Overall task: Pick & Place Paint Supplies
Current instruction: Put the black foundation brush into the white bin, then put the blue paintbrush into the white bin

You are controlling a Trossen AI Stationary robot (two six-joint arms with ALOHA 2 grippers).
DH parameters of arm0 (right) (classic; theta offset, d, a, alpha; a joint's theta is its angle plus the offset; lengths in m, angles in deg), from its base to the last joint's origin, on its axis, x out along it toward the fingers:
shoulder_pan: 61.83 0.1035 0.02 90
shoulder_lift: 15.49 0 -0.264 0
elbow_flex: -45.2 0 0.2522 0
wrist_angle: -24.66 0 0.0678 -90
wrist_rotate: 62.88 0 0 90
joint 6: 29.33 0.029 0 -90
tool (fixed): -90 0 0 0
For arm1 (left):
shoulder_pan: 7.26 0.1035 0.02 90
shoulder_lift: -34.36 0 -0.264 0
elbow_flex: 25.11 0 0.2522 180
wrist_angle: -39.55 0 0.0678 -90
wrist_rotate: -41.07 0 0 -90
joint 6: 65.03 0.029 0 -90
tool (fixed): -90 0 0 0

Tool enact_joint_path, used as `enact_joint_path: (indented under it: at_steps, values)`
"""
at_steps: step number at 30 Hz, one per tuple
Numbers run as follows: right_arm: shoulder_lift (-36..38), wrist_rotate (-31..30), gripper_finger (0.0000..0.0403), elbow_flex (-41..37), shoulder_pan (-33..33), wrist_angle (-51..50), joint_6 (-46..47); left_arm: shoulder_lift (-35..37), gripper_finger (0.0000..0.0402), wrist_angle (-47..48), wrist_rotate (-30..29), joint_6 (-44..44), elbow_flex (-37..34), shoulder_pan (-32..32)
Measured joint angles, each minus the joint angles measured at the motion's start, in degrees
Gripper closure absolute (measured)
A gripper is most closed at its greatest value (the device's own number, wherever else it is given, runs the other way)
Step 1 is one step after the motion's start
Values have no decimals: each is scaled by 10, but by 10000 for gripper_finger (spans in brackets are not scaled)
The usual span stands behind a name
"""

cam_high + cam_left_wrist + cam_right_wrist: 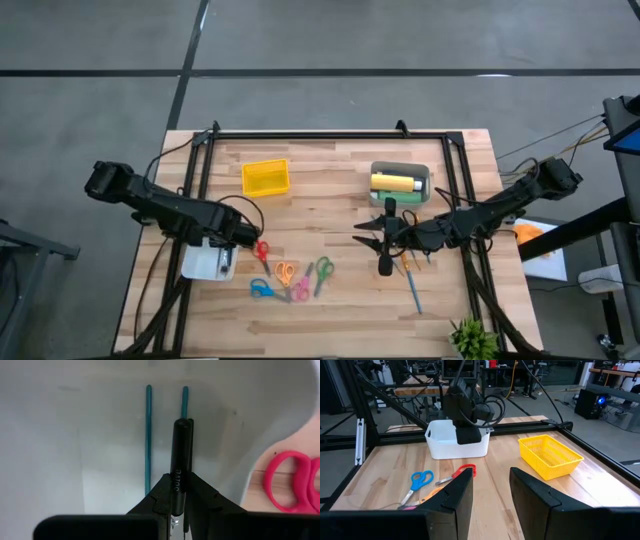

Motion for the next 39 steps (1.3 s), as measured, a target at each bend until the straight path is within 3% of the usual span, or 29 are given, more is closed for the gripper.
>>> enact_joint_path:
  at_steps: [14, 23, 34, 39]
  values:
    - [0, 0, 274, 0, 0, 0, 0, 0, 366, -20, 0, -1, -10, 0]
    - [0, 0, 274, 0, 0, 0, 0, 0, 318, -23, 0, 0, -10, 0]
    - [0, 0, 274, 0, 0, 0, 0, 0, 315, -22, 0, 0, -9, 0]
    - [0, 0, 274, 0, 0, 0, 0, 0, 315, 4, 26, 1, 20, 0]
